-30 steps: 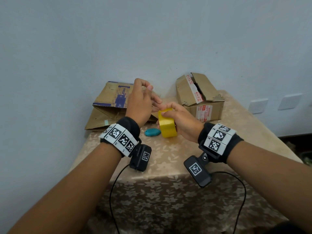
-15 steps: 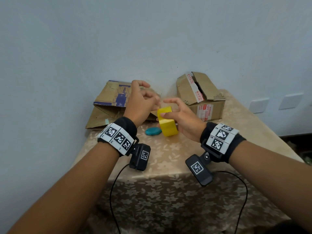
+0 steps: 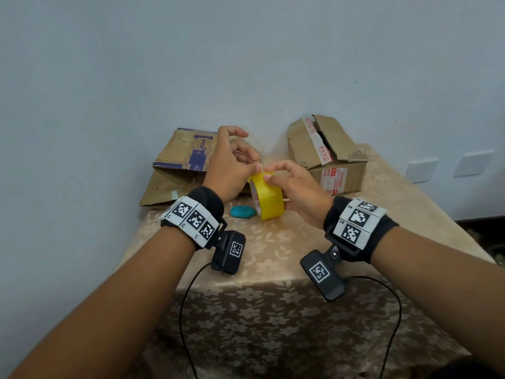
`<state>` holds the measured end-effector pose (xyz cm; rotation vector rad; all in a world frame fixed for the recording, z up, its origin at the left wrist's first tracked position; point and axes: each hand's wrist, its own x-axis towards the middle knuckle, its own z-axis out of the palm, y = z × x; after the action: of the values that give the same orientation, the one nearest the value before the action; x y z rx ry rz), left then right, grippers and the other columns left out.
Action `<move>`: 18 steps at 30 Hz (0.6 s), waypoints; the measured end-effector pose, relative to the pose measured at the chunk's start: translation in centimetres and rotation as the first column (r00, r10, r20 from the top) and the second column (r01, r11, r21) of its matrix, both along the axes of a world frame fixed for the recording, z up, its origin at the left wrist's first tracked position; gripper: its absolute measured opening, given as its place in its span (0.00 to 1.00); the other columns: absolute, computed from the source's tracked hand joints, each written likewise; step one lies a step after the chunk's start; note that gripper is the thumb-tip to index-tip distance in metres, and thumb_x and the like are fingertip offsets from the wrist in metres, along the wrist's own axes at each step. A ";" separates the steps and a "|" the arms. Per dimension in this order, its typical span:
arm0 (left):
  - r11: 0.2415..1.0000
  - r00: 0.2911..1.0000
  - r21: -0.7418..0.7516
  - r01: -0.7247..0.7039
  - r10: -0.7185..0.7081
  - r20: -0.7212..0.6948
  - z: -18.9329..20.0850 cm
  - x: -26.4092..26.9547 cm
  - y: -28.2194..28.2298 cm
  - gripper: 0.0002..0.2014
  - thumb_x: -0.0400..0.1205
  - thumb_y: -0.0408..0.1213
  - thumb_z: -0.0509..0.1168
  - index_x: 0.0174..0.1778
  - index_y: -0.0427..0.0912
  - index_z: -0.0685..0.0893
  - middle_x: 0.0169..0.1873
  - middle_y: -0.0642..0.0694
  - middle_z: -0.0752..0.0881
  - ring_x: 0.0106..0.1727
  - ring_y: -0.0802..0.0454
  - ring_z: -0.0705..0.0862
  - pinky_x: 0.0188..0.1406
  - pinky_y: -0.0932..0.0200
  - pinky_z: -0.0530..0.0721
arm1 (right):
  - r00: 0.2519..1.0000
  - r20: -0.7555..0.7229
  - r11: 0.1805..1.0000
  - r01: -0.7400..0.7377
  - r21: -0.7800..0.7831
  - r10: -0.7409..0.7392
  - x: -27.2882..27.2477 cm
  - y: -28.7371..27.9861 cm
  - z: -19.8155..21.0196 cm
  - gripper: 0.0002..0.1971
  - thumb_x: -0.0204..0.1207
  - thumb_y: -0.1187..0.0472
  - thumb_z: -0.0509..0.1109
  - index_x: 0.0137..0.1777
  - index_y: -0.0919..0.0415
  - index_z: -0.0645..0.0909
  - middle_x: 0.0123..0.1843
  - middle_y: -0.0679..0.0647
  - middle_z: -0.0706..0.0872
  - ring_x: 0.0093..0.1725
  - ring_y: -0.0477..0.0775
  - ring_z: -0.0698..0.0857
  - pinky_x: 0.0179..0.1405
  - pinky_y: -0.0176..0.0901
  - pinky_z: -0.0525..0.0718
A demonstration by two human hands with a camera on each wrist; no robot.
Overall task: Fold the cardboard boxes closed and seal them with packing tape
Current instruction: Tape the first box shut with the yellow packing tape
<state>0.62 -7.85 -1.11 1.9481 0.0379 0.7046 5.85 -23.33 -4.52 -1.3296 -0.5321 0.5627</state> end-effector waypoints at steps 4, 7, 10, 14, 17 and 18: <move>1.000 0.999 0.010 0.028 -0.028 0.020 0.0 0.0 0.0 0.31 0.71 0.16 0.75 0.63 0.43 0.70 0.41 0.44 0.87 0.43 0.52 0.88 0.49 0.58 0.89 | 1.000 0.003 1.000 -0.013 0.006 0.013 0.0 0.0 0.1 0.08 0.88 0.64 0.68 0.63 0.55 0.77 0.36 0.51 0.94 0.37 0.50 0.94 0.29 0.42 0.89; 0.999 0.999 0.004 0.045 -0.045 0.025 0.0 -0.1 0.1 0.31 0.71 0.16 0.76 0.63 0.43 0.70 0.41 0.43 0.87 0.43 0.52 0.88 0.50 0.58 0.88 | 0.999 0.047 0.999 0.004 -0.041 -0.002 0.0 0.0 0.0 0.07 0.86 0.62 0.70 0.61 0.52 0.81 0.42 0.51 0.93 0.41 0.51 0.93 0.32 0.43 0.88; 0.998 0.997 -0.016 0.059 -0.058 0.047 0.1 -0.2 0.2 0.31 0.71 0.17 0.75 0.63 0.43 0.71 0.43 0.40 0.87 0.44 0.51 0.88 0.51 0.58 0.88 | 0.996 0.074 0.997 0.045 -0.062 -0.040 0.2 0.1 -0.1 0.06 0.83 0.54 0.75 0.56 0.48 0.84 0.54 0.53 0.89 0.48 0.53 0.89 0.37 0.45 0.88; 0.996 0.995 0.020 0.082 -0.083 0.051 0.1 -0.2 -0.2 0.31 0.70 0.17 0.76 0.63 0.42 0.71 0.44 0.36 0.88 0.46 0.48 0.89 0.53 0.57 0.88 | 0.988 0.133 0.992 0.086 -0.094 -0.073 0.2 0.3 -0.5 0.02 0.80 0.51 0.77 0.48 0.44 0.86 0.56 0.54 0.88 0.49 0.53 0.87 0.41 0.48 0.85; 0.996 0.994 0.030 0.090 -0.091 0.052 0.1 -0.2 -0.2 0.32 0.69 0.16 0.76 0.63 0.40 0.70 0.43 0.37 0.87 0.46 0.46 0.89 0.53 0.58 0.88 | 0.979 0.181 0.986 0.118 -0.113 -0.097 0.4 0.4 -0.8 0.04 0.80 0.48 0.77 0.50 0.45 0.89 0.60 0.56 0.89 0.57 0.58 0.88 0.49 0.55 0.86; 0.996 0.994 0.029 0.088 -0.089 0.056 0.1 -0.2 -0.2 0.32 0.69 0.15 0.76 0.62 0.40 0.70 0.43 0.37 0.87 0.46 0.46 0.89 0.52 0.58 0.88 | 0.974 0.199 0.986 0.129 -0.110 -0.105 0.5 0.5 -0.9 0.05 0.80 0.48 0.77 0.52 0.46 0.89 0.60 0.55 0.89 0.59 0.58 0.88 0.51 0.55 0.85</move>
<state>0.41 -8.07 -0.97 1.9408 -0.0927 0.7051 6.34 -22.85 -5.37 -1.5317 -0.5796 0.3757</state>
